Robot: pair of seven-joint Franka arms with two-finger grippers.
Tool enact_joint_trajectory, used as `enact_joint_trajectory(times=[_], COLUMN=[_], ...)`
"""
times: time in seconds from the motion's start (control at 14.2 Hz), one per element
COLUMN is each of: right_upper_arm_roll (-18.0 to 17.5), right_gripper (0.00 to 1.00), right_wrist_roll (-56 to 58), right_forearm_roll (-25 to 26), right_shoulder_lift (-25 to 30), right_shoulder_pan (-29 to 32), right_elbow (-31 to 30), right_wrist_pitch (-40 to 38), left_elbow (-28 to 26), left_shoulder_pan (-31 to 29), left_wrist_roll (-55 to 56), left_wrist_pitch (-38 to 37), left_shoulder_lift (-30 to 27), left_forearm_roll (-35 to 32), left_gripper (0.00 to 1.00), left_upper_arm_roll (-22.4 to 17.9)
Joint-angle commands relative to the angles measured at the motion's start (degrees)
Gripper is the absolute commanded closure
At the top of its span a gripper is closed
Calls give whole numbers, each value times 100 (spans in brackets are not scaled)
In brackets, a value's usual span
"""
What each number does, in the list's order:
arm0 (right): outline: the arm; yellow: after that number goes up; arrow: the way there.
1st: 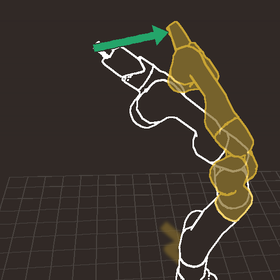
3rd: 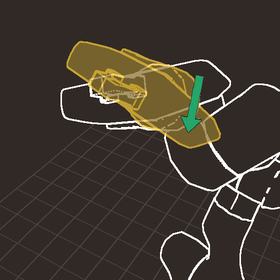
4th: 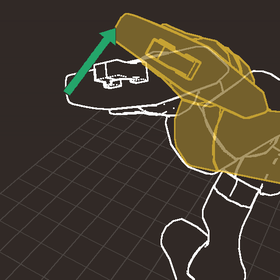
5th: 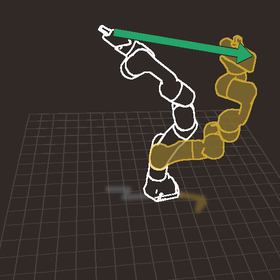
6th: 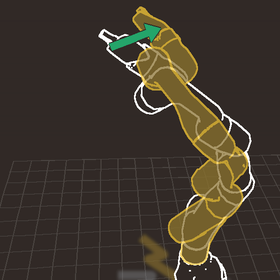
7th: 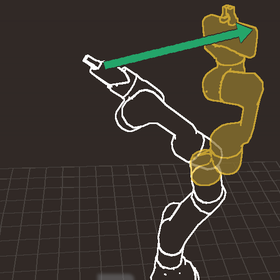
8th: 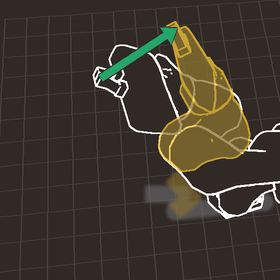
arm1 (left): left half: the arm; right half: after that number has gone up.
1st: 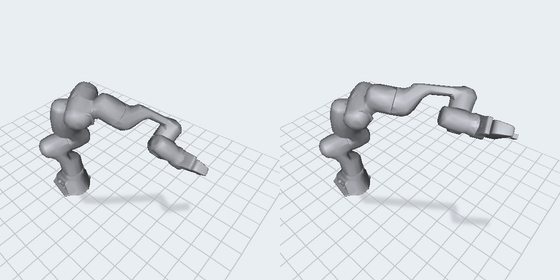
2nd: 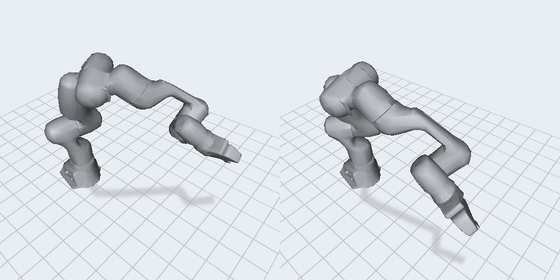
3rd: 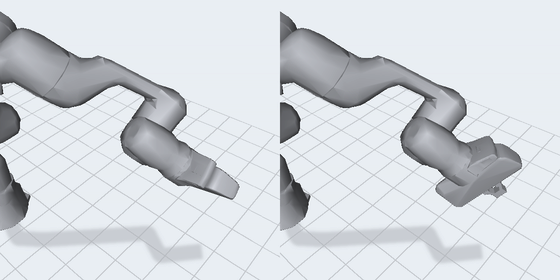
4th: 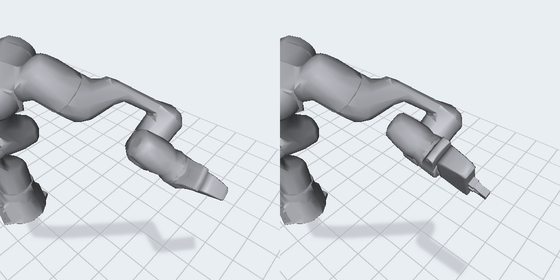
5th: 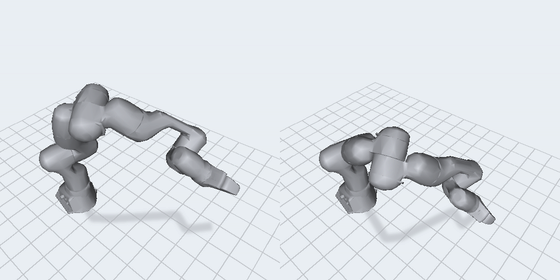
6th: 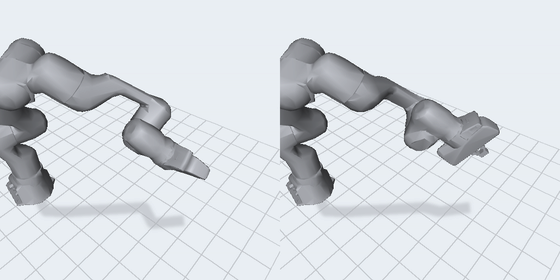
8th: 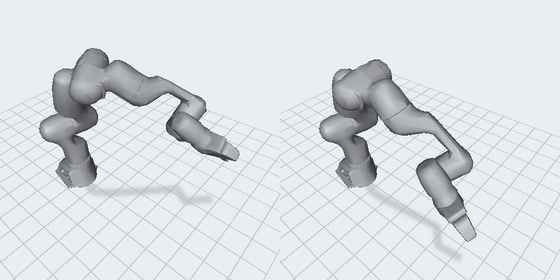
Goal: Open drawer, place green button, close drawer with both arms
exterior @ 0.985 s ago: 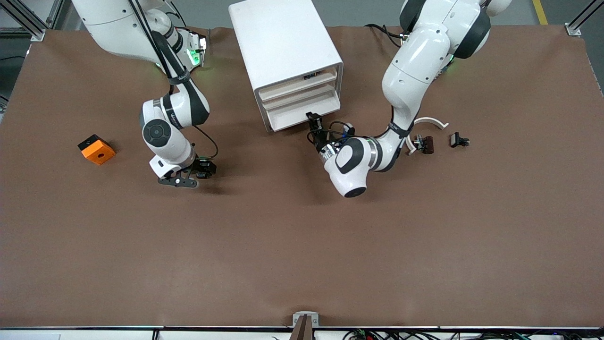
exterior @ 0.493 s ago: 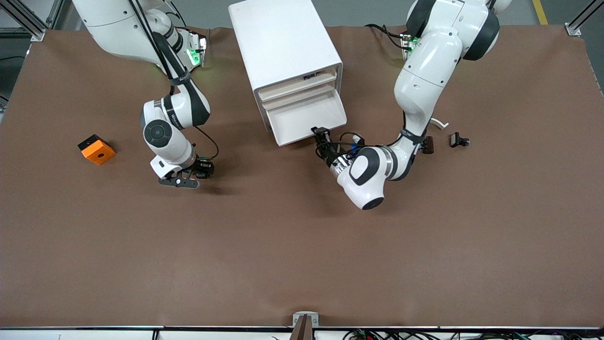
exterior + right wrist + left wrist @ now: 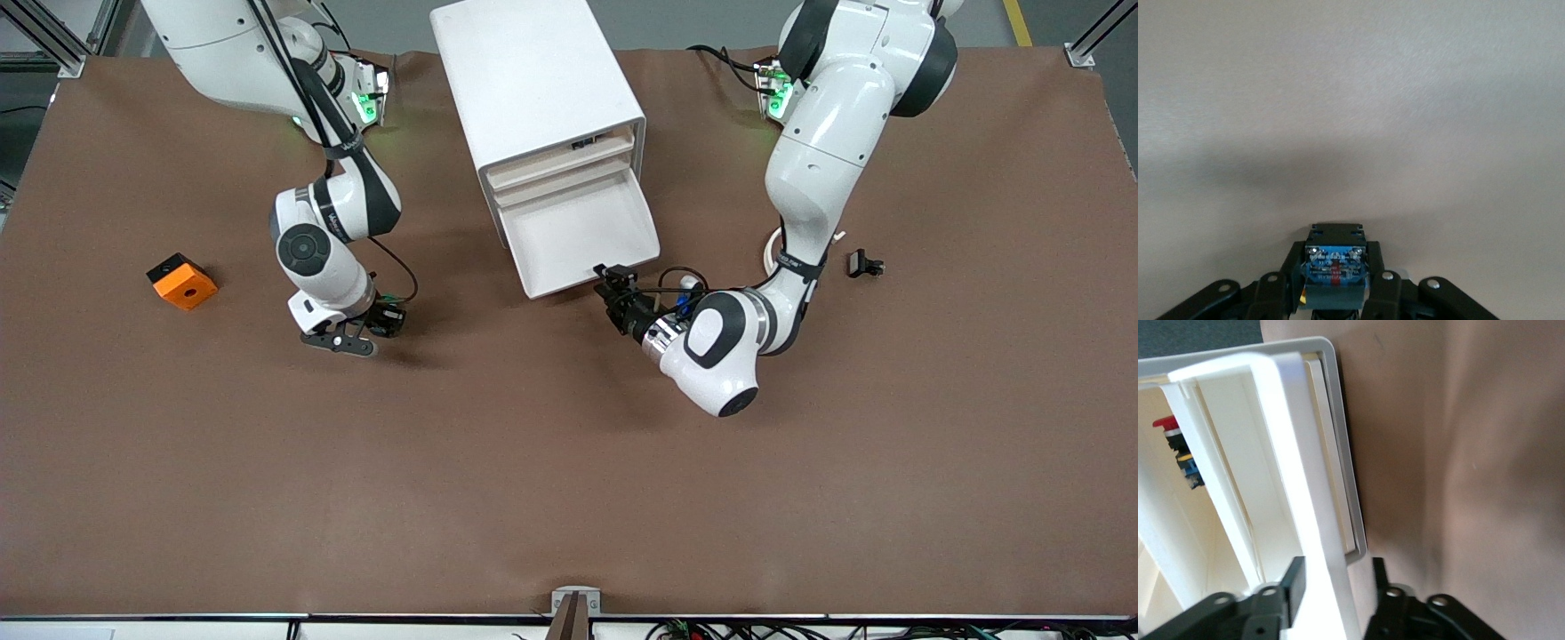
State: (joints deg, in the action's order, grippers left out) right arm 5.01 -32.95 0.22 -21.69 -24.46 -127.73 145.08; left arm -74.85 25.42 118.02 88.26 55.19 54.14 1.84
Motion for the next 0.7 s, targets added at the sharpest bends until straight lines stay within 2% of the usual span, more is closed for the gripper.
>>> enact_joint_trajectory(times=[0.0, 0.14, 0.28, 0.42, 0.63], right_upper_arm_roll=[-18, -26, -26, -26, -35], right_gripper=[100, 100, 100, 100, 100], right_wrist_roll=[-763, -1124, -1309, -1729, -2888], right_forearm_roll=[31, 4, -301, -610, -620], right_shoulder_lift=[86, 104, 95, 104, 86], right_shoulder_pan=[-225, -322, -392, -489, -1006], right_elbow=[1044, 1792, 2408, 2892, 3412], right_wrist_pitch=[-1546, -2533, -3211, -3695, -4040], left_elbow=[129, 356, 637, 674, 648], left_shoulder_pan=[-19, -37, -2, -54, -20], left_wrist_roll=[1, -51, -208, -900, -2394], left_wrist_pitch=[7, -2, 7, 7, -2], left_shoulder_lift=[-298, -430, -596, -842, -1299], left_forearm_roll=[-61, -88, -481, -912, -1737], left_gripper=[0, 0, 0, 0, 0], left_upper_arm_roll=[-226, -516, -824, -983, -1177])
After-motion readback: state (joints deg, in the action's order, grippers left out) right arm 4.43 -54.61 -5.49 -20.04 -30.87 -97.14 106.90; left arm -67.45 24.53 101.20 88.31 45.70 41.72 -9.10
